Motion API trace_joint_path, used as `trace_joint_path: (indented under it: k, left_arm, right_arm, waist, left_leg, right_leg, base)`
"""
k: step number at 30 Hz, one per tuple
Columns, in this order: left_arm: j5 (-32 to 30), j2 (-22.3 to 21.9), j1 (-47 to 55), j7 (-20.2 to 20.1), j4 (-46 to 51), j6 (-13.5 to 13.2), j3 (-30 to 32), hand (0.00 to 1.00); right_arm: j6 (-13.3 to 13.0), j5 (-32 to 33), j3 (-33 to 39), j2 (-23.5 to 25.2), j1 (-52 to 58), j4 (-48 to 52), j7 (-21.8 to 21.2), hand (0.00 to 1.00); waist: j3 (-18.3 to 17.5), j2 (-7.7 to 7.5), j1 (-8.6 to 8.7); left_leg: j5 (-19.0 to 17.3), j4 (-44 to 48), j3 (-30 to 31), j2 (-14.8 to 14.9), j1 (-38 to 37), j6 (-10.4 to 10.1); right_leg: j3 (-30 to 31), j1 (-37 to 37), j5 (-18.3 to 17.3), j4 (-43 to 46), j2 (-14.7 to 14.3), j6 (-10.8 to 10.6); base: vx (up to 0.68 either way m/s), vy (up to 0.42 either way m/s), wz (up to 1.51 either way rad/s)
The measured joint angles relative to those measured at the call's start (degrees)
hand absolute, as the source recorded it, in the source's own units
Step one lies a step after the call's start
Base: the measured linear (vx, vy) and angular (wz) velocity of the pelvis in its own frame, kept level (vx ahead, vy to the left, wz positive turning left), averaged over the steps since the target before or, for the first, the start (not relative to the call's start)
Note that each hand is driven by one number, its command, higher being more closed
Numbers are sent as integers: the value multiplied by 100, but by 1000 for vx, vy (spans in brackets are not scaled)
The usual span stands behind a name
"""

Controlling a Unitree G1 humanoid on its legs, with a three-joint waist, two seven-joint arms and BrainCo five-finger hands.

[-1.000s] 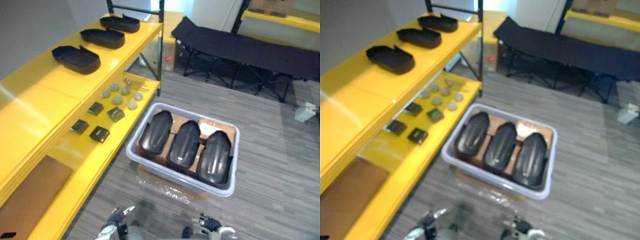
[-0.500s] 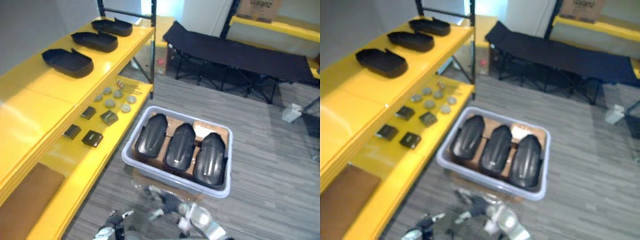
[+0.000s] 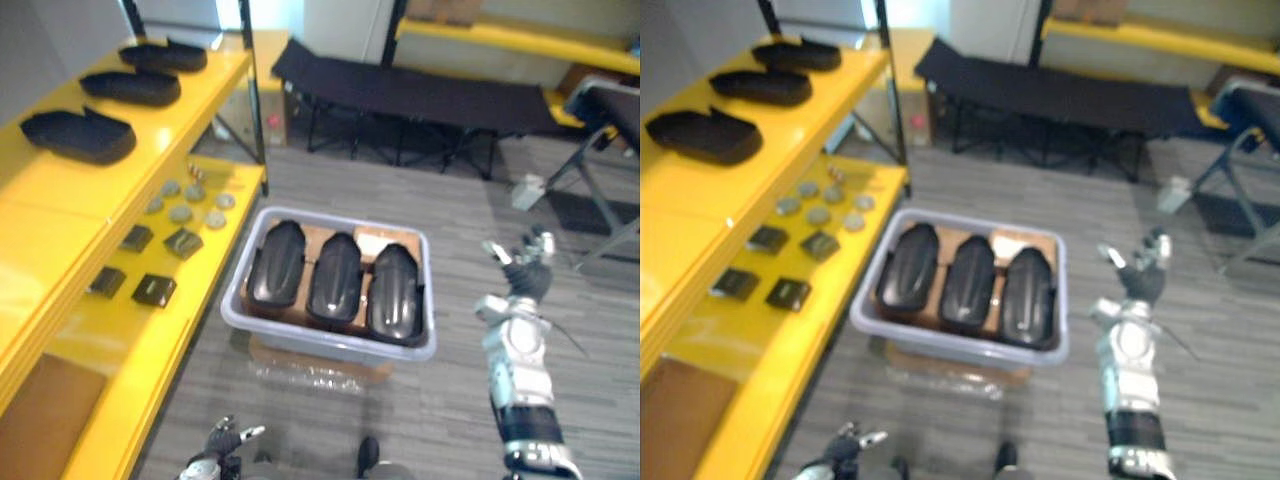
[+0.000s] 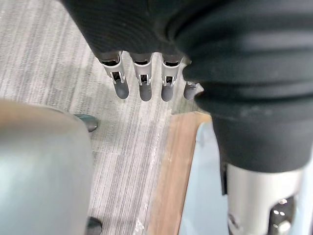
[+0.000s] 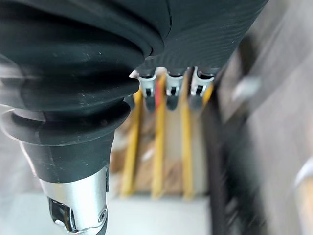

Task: Walk over and take plastic housings, then place them on the shelf

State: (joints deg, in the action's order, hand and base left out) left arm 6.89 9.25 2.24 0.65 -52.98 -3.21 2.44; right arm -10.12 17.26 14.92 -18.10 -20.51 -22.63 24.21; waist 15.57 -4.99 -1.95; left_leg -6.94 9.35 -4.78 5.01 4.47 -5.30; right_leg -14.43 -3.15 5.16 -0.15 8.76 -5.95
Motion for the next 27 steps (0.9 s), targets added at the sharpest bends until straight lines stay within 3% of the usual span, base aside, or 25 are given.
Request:
trace_joint_path:
  k: [3, 5, 6, 9, 15, 18, 23, 27]
  left_arm:
    - [1, 175, -183, 52, 106, -216, 153, 0]
    - [1, 263, -178, 66, 99, -230, 151, 0]
    - [4, 273, -167, 97, 86, -250, 150, 0]
    - [174, 269, -163, 99, 77, -433, 142, 0]
    - [226, 247, -202, 101, 66, -620, 130, 0]
    - [443, 216, -306, 100, 54, -630, 77, 0]
    - [459, 127, -414, 94, 38, -628, 68, 0]
    - [552, 125, -460, 87, 59, -648, -55, 0]
  right_arm:
    - [43, 182, 182, -432, -804, -791, 278, 0]
    - [62, 299, 202, -547, -926, -969, 334, 0]
    - [160, 416, 205, -753, -1031, -1259, 361, 0]
    - [327, 714, 204, -1055, -1347, -1924, 447, 0]
    - [608, 1173, 196, -1547, -1684, -2841, 431, 0]
    - [1120, 1201, 197, -1768, -1907, -3438, 281, 0]
    - [1515, 1363, 202, -1806, -1930, -3879, -128, 0]
    - [1561, 1350, 202, -1801, -1928, -4030, -345, 0]
  waist:
    - [725, -107, -178]
    - [886, -144, -249]
    - [915, -166, -350]
    - [976, -167, -414]
    - [1069, -65, -418]
    - [1211, 59, -454]
    - [1302, 187, -505]
    - [1333, 241, -502]
  left_leg:
    - [68, 261, 270, 104, 589, -92]
    - [61, 336, 315, 134, 710, -103]
    - [62, 400, 383, 133, 915, -103]
    - [59, 541, 446, 91, 1099, -98]
    - [-158, 1070, 591, -3, 1548, 42]
    - [-290, 1275, 609, -92, 1732, 143]
    - [-330, 1437, 723, -170, 2013, 180]
    - [-303, 1489, 735, -169, 2084, 176]
  right_leg:
    - [-223, -304, 213, -80, -147, 97]
    - [-272, -353, 215, -78, -176, 97]
    - [-298, -499, 223, -55, -185, 88]
    - [-323, -580, 254, -6, -157, 39]
    - [-335, -816, 260, 219, -40, 29]
    - [-358, -900, 261, 274, 44, 27]
    - [-437, -1089, 180, 365, 88, -25]
    - [-449, -1176, 125, 492, 91, 14]
  base:
    - [-38, -55, 30]
    - [4, -31, 22]
    - [21, -1, 21]
    - [55, 31, 21]
    - [-20, 80, 10]
    - [-90, 86, 7]
    - [-92, 14, 5]
    - [-53, -1, 4]
